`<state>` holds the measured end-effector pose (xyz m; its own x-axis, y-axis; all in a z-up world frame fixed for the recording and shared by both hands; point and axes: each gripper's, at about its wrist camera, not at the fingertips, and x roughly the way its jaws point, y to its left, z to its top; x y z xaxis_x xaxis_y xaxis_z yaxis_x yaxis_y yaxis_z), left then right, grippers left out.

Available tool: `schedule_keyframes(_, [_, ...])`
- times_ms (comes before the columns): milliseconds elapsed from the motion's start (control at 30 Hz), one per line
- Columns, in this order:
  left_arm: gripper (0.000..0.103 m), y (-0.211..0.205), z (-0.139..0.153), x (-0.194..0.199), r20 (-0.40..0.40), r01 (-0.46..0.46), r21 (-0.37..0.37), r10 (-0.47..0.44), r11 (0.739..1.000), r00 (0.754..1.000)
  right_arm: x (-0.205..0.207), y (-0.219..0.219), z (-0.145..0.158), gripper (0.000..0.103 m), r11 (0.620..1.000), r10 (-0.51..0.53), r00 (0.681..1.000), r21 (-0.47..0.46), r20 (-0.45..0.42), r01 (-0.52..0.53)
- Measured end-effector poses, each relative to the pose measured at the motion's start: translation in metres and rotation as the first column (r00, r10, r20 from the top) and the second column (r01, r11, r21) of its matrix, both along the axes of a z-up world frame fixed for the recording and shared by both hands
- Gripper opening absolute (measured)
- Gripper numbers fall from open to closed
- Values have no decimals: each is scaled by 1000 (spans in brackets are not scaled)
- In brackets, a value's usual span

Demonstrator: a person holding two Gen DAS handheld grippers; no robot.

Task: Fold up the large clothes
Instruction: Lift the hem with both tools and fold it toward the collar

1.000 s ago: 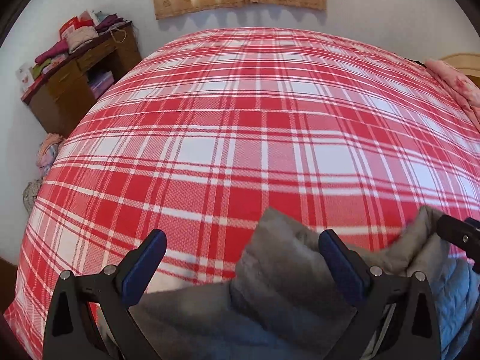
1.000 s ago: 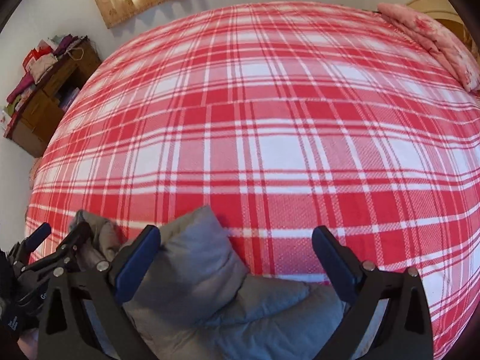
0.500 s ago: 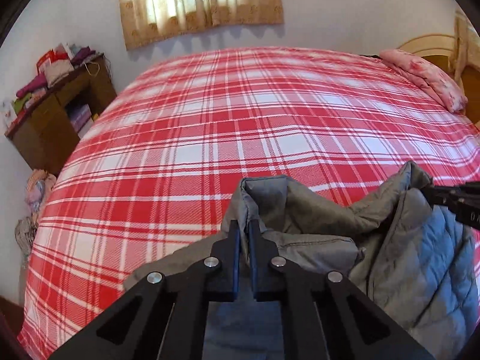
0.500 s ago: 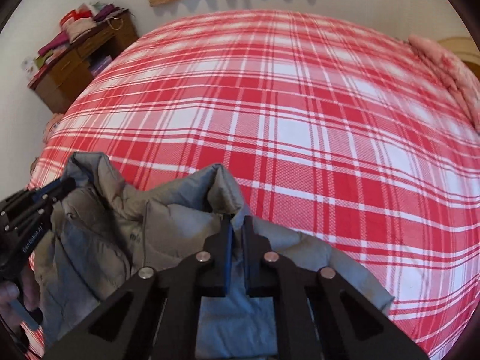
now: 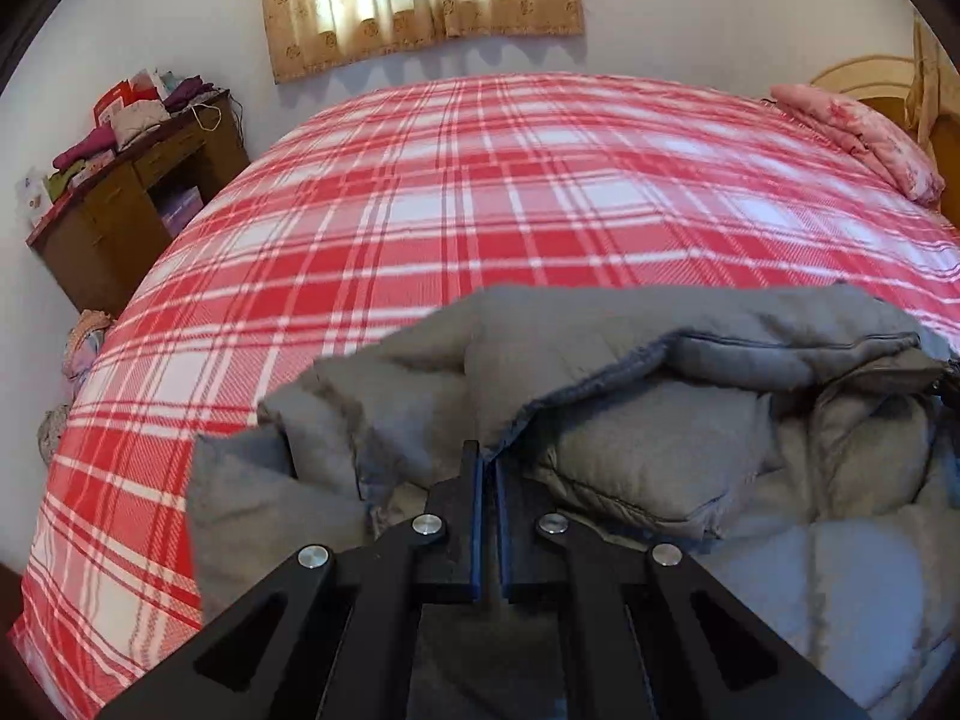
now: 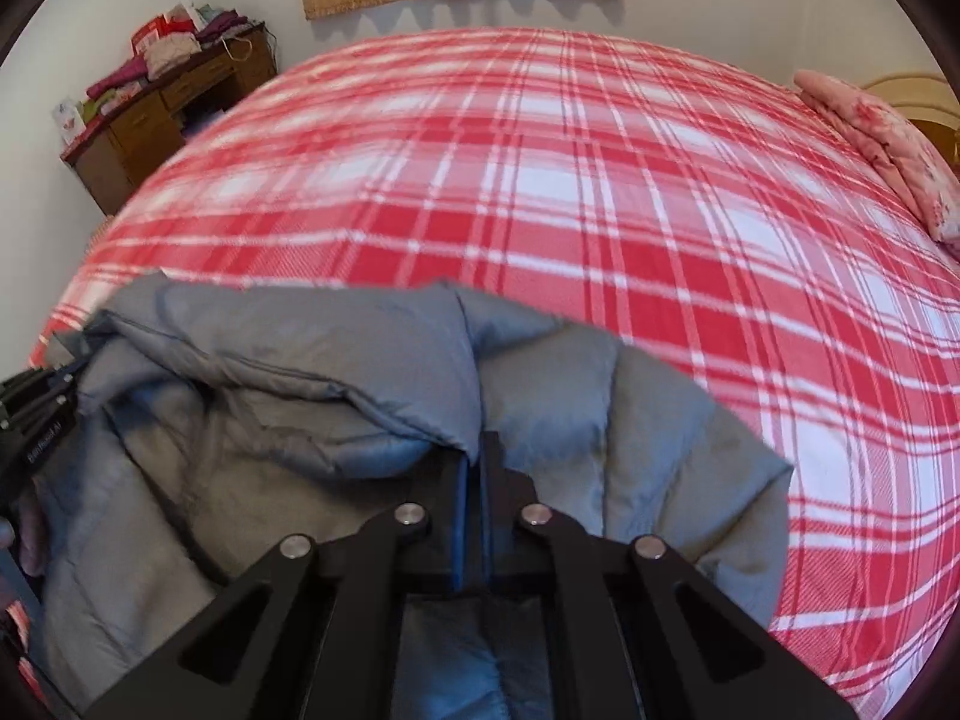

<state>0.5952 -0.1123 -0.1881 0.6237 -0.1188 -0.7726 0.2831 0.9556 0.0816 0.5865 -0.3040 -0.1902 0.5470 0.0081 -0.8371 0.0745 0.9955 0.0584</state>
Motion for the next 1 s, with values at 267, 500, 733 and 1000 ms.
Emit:
schedule_keyframes(267, [4,4,31,-25,64,7,3,-8,1000,998,-4,-4,-2,4,999,-5,1000,-39,28,6])
schedule_keyframes(500, [4,23,71,-18,125,-83,-42,88,996,988,-15,-15,12,21,1000,-4,999,-19,38,4])
schedule_keyframes(733, [4,12,77,36,65,-173,-88,179,981,982,-32,-20,62,66,998,-63,989,-10,136,65])
schedule_keyframes(1000, [75,-13,70,52,22,-68,-265,76,962,997,19,3,70,68,989,-78,981,138,177,54])
